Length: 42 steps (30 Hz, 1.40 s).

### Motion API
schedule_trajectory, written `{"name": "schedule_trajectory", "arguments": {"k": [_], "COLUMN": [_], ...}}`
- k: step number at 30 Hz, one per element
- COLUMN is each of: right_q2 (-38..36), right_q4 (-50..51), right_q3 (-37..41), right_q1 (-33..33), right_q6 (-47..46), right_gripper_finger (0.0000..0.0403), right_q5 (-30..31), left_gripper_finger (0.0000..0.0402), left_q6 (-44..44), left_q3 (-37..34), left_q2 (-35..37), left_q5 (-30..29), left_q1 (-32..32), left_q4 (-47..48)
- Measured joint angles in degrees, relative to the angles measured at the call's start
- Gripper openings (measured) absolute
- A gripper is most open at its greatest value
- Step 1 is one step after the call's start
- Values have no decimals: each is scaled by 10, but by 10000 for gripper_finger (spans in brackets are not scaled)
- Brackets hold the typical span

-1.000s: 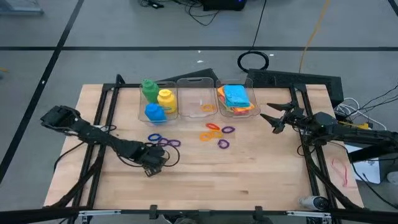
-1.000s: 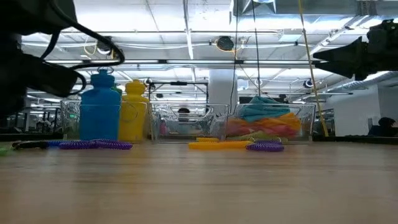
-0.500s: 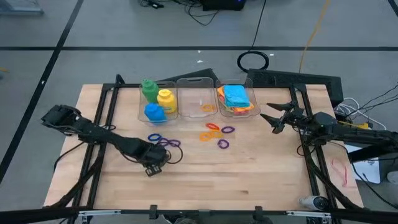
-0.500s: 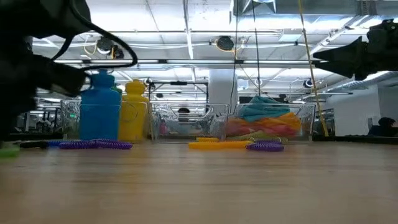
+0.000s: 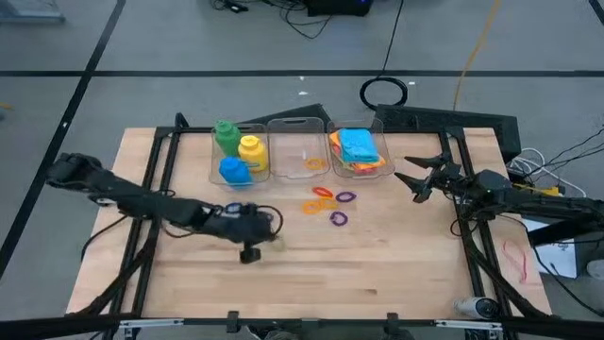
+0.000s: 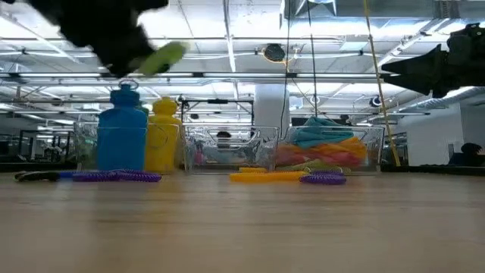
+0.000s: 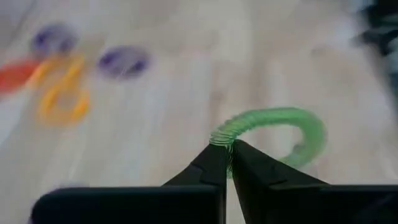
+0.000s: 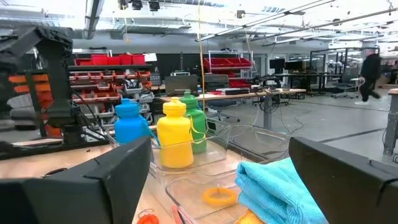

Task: Pick & Place Sports Items
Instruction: Put the green wrist coil into the middle transparent container

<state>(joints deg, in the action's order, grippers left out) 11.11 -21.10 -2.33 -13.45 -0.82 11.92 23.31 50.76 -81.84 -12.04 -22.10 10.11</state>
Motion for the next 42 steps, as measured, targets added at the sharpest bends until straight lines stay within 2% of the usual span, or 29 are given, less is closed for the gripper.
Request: {"name": "schedule_trajectory", "arguments": {"k": [7,19,32,42], "right_q2": [0,0,0,0], "right_q4": [0,0,0,0], "right_q3": [0,0,0,0], "right_q1": [0,0,0,0], "right_q6": [0,0,0,0], "right_gripper_finger": [290,290,290,290], "right_q5": [0,0,0,0], "left_gripper_finger": [4,4,4,4], "left_q6": [-177,-246,-282,-274], "left_q3": [0,0,1,1], "left_q2": [3,3,4,4], "left_q5": [108,207,210,195], "left_q1": [7,12,41,136], "left_q4": [-182,-320,-327,-333]}}
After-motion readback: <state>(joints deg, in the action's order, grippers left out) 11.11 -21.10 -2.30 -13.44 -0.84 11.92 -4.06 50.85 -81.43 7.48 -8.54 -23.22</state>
